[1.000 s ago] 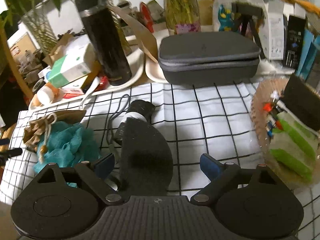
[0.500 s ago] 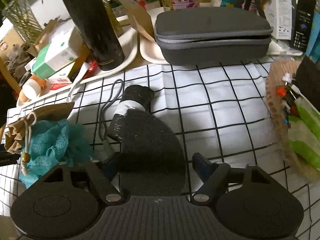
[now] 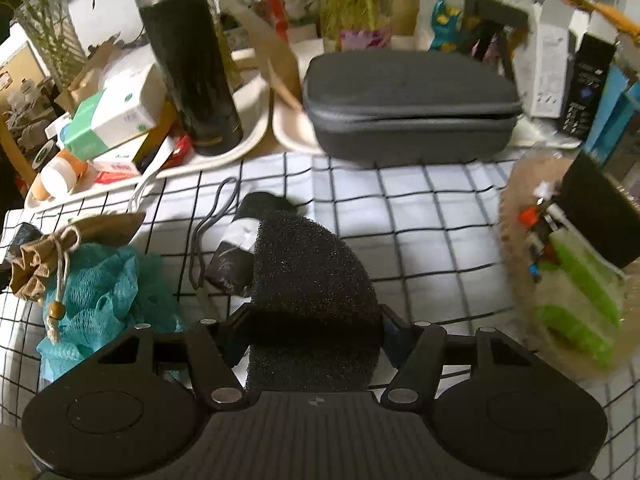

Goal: Organize soft objects
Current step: 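Lift the tissue pack with the left tool while the right tool carries the foam mask toward the box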

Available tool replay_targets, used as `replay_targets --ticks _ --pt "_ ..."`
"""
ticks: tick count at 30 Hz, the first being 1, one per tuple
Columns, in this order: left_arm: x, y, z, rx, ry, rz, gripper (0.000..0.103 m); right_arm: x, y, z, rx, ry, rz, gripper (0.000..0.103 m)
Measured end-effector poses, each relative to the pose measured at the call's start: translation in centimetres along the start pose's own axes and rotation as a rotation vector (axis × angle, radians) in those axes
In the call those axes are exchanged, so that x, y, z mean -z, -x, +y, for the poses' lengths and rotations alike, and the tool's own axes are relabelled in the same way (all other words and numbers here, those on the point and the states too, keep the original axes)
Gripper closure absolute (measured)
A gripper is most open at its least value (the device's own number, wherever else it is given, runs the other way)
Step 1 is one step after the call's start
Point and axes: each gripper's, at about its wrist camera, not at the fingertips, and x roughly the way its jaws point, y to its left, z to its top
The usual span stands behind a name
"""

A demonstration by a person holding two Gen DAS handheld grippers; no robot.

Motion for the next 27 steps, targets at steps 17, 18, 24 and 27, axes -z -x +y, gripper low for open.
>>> replay_targets --ticks 17,18,24,27 --pt "-1.3 7.9 -2.6 0.059 -0.102 -0.192 0.053 -0.1 7.3 -0.3 -0.046 0.013 -0.131 0.037" --pt "-1.3 8.6 -2.6 0.066 -0.106 -0.205 0.053 0.0 7.8 -0.2 -0.046 0.018 -0.142 0.037" --pt "-1.0 13.1 -2.9 0.077 -0.092 -0.274 0.053 0.3 11.7 0.2 -0.058 0.048 -0.208 0.037" --pt "-0.1 15.1 -3.4 0.08 -0.095 -0.304 0.053 0.6 13.8 0.2 -0.091 0.029 -0.246 0.037"
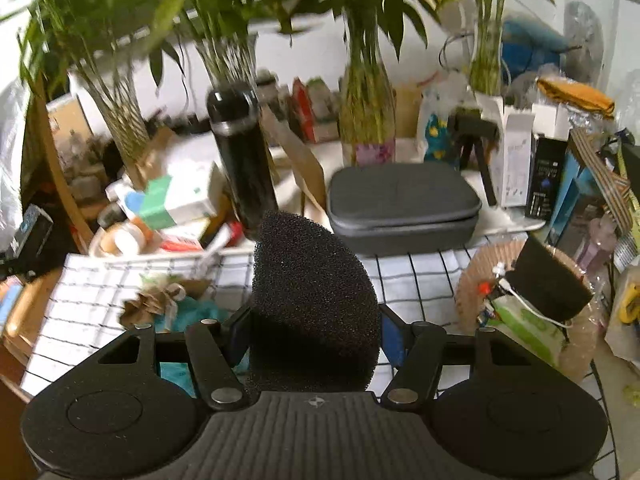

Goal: Organize soft objects
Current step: 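Lift the tissue pack with the left tool while the right tool carries the foam mask toward the box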

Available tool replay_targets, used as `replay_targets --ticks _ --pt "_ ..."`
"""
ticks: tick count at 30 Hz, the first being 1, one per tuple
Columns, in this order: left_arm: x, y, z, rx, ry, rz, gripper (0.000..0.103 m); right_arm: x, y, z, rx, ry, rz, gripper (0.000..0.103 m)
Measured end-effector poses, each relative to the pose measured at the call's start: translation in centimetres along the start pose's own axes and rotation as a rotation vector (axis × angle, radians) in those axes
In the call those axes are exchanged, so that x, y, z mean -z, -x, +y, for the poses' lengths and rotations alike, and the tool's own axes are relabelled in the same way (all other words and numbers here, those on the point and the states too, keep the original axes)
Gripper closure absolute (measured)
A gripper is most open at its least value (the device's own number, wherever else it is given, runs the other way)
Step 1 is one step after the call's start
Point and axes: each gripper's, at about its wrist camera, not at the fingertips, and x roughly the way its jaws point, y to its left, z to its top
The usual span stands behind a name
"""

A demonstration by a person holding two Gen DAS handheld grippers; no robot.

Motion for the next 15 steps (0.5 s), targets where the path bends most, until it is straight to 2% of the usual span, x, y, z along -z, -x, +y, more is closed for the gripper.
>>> replay_targets --ticks 7,15 --pt "2.4 3.8 -3.0 0.045 -0.049 -0.013 0.053 1.1 4.2 1.0 -0.08 -0.03 -0.058 0.037" --pt "4.4 7.0 -5.5 0.128 -0.089 -0.031 0.053 3.7 7.1 2.8 -0.217 -0.016 -0.06 0.037"
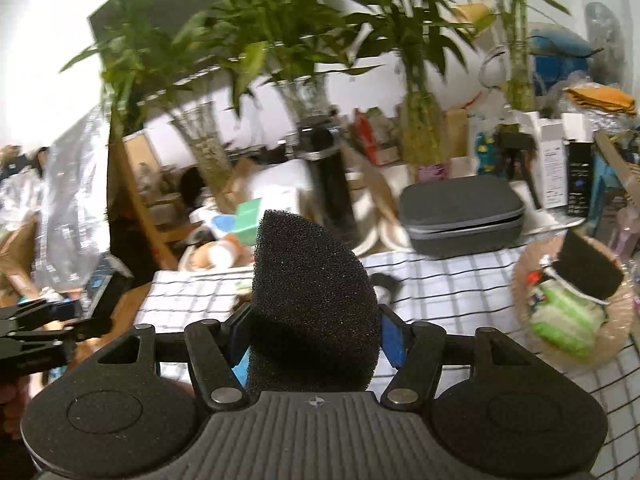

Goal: Organize soft objects
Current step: 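Lift the tissue pack with the left tool while the right tool carries the foam mask toward the box, then open the left tool over the box while the right tool releases the foam mask inside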

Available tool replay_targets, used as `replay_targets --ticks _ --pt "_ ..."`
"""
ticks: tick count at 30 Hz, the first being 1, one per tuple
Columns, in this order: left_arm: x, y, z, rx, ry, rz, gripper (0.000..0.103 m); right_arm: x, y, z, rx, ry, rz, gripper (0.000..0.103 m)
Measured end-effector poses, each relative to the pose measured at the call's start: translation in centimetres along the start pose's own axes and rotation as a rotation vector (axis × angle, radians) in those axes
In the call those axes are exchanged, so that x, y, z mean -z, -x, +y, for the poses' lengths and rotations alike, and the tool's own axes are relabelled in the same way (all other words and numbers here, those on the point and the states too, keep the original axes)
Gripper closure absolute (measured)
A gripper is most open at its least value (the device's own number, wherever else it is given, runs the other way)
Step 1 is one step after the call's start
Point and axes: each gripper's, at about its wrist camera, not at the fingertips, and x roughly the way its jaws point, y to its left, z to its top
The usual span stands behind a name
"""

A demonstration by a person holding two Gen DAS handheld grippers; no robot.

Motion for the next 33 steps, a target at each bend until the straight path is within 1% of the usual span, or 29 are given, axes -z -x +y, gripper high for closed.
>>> replay_targets --ticks 3,6,11,13,17,20,24,29,31,32,33 --pt "1.0 0.5 -1.2 0.018 -0.021 0.017 0.053 0.9 0.6 0.9 -0.055 -0.012 0.023 0.037" --pt "2.0 0.8 -2.2 0.017 -0.053 0.04 0.053 2.0 1.0 2.0 -0.096 0.01 0.056 0.037" --pt "3.2 1.7 -3.0 0.03 -0.063 0.079 0.053 4.4 0.3 4.0 -0.142 0.078 0.157 0.036" --pt "3.7 1.9 -3.4 0.022 -0.075 0.103 0.053 5.5 -0.1 4.7 -0.136 0.108 0.205 0.036" --pt "4.5 2.0 -4.1 -0.001 -0.102 0.157 0.053 7.2 -0.3 5.6 -0.13 0.15 0.26 0.036" --pt "4.9 1.9 -4.4 -0.002 -0.112 0.198 0.053 7.9 0.0 6.2 -0.125 0.173 0.266 0.036" --pt "5.5 1.8 -4.7 -0.006 -0.119 0.231 0.053 7.9 0.0 5.8 -0.121 0.152 0.275 0.036" --pt "5.7 1.8 -4.4 -0.001 -0.091 0.266 0.051 7.9 -0.3 5.4 -0.107 0.136 0.28 0.035" --pt "5.7 1.7 -4.3 -0.004 -0.083 0.27 0.042 7.8 -0.3 5.4 -0.102 0.136 0.271 0.03" --pt "5.7 1.8 -4.3 -0.004 -0.081 0.264 0.033 7.8 -0.2 5.5 -0.097 0.137 0.265 0.018" --pt "5.6 1.9 -4.3 -0.006 -0.077 0.255 0.029 7.8 -0.1 5.6 -0.092 0.142 0.256 0.009"
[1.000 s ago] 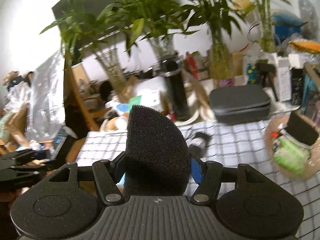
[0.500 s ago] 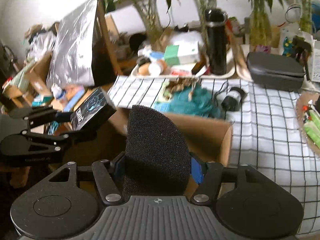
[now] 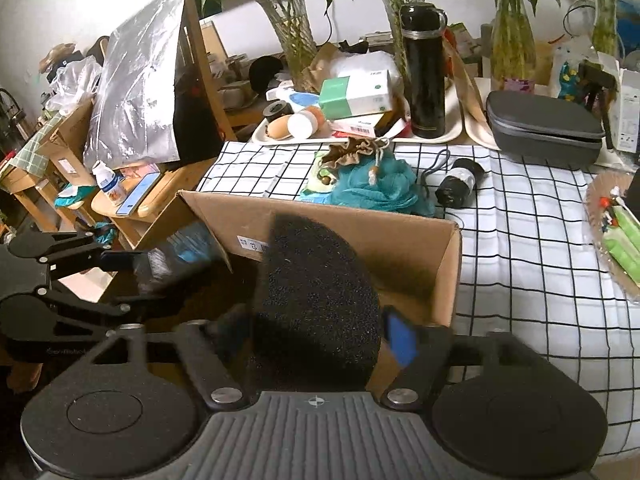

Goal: Organize soft objects
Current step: 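Open the left tool over the box while the right tool releases the foam mask inside, then withdraw both open tools from the box toward the remaining items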

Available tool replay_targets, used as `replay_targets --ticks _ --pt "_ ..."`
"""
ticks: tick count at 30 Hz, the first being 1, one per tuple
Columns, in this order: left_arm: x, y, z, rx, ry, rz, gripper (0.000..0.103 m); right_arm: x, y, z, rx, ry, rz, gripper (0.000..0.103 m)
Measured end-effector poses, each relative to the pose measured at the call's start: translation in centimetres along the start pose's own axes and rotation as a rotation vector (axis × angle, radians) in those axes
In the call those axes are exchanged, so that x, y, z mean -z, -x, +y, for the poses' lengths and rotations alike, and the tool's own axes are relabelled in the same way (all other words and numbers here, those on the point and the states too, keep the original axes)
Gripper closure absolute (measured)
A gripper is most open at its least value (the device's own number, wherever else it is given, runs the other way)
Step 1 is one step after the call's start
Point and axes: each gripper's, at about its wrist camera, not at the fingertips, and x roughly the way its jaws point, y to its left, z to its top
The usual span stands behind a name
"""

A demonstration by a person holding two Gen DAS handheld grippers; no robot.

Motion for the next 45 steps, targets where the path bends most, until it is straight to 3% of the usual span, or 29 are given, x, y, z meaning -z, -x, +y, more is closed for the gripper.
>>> replay_targets --ticks 3,13,31,45 --pt "-0.1 0.4 0.0 -0.001 0.003 -0.018 0.029 -0.1 0.4 0.1 -0.003 0.011 -0.026 0.003" --pt "-0.5 1.0 0.4 0.012 0.037 -0.068 0.029 -0.5 1.4 0.2 -0.021 0.037 -0.115 0.0" --pt "-0.8 1.2 1.7 0.014 0.1 -0.102 0.029 -0.6 1.4 -2.1 0.1 -0.061 -0.158 0.0" --pt "-1.4 0.8 3.5 0.001 0.088 -0.14 0.029 -0.6 1.1 -3.0 0.17 -0.076 -0.176 0.0"
